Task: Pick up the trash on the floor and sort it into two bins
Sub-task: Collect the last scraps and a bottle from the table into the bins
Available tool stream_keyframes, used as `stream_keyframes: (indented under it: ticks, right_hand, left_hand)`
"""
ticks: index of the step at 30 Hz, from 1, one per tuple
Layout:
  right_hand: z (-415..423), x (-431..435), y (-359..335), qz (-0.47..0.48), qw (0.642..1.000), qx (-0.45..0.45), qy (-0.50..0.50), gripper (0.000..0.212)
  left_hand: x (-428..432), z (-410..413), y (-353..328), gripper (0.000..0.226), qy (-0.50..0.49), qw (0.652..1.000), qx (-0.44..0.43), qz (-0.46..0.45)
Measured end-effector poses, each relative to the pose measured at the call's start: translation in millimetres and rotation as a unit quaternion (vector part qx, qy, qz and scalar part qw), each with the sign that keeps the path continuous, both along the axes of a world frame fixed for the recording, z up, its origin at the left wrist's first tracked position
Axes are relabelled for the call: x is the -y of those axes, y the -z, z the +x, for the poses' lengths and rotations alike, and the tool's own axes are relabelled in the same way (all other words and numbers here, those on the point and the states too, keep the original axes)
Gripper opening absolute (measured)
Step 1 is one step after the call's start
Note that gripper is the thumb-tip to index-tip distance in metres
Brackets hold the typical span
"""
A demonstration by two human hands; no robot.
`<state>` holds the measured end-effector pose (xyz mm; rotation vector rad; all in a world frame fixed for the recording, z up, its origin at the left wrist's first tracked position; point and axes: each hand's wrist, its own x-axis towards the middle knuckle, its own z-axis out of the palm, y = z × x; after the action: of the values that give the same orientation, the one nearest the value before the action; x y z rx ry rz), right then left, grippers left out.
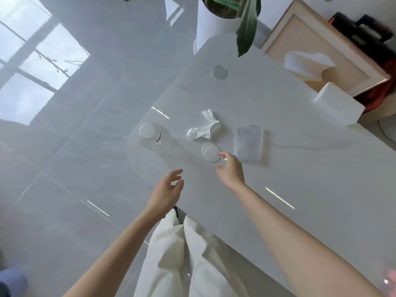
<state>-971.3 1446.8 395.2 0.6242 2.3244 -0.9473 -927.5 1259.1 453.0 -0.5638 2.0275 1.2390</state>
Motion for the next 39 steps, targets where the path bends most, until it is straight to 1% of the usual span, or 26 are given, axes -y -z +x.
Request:
stream_keyframes:
  ticks: [6, 11, 13, 16, 18, 21, 22, 25, 27, 29, 31, 33, 37, 39]
  right_hand:
    - [-44, 1, 72, 0.026, 0.998, -0.015, -0.052, 0.051]
    - [-46, 7, 104, 0.105, 0.983, -0.056, -0.140, 0.058]
    - [-45, 6, 110, 0.104, 0.983, -0.057, -0.139, 0.054]
    - [-43, -2, 115, 0.072, 0.992, -0.027, -0.102, 0.039]
    - [-38, -13, 115, 0.039, 0.995, -0.001, -0.095, 0.029]
    - [-31, -34, 106, -0.007, 0.997, -0.010, -0.076, 0.019]
    - [-30, -43, 102, 0.002, 0.997, -0.028, -0.069, 0.020]
    - [-32, -77, 92, 0.093, 0.991, -0.094, -0.032, 0.021]
    - [-36, -99, 88, 0.118, 0.988, -0.089, 0.032, 0.021]
    - [-41, -113, 91, 0.121, 0.987, -0.059, 0.085, 0.022]
    - [-46, -118, 98, 0.106, 0.986, -0.027, 0.127, 0.022]
    - [-51, -116, 107, 0.092, 0.982, -0.011, 0.166, 0.022]
    - [-53, -110, 120, 0.055, 0.972, -0.045, 0.226, 0.014]
    - [-48, -106, 113, 0.037, 0.964, -0.047, 0.260, 0.015]
  left_hand:
    - [-15, -25, 63, 0.036, -0.022, 1.000, 0.007, -0.005]
    - [-19, -44, 95, 0.036, -0.023, 0.999, -0.012, -0.020]
    - [-23, -53, 103, 0.036, -0.020, 0.999, -0.026, -0.026]
    - [-36, -74, 110, 0.034, -0.020, 0.998, -0.055, -0.021]
    - [-49, -92, 115, 0.035, -0.018, 0.997, -0.079, -0.011]
    - [-70, -115, 125, 0.039, 0.004, 0.992, -0.125, -0.028]
    - [-76, -122, 129, 0.041, 0.011, 0.990, -0.139, -0.035]
    - [-97, -139, 144, 0.051, 0.038, 0.984, -0.163, -0.067]
    - [-109, -147, 155, 0.055, 0.057, 0.980, -0.166, -0.091]
    - [-118, -149, 166, 0.056, 0.071, 0.977, -0.171, -0.103]
    - [-125, -147, 176, 0.051, 0.079, 0.972, -0.186, -0.120]
    - [-126, -145, 182, 0.041, 0.077, 0.968, -0.192, -0.140]
    - [-127, -137, 187, 0.025, 0.129, 0.957, -0.193, -0.175]
    - [-124, -129, 184, 0.020, 0.147, 0.955, -0.190, -0.173]
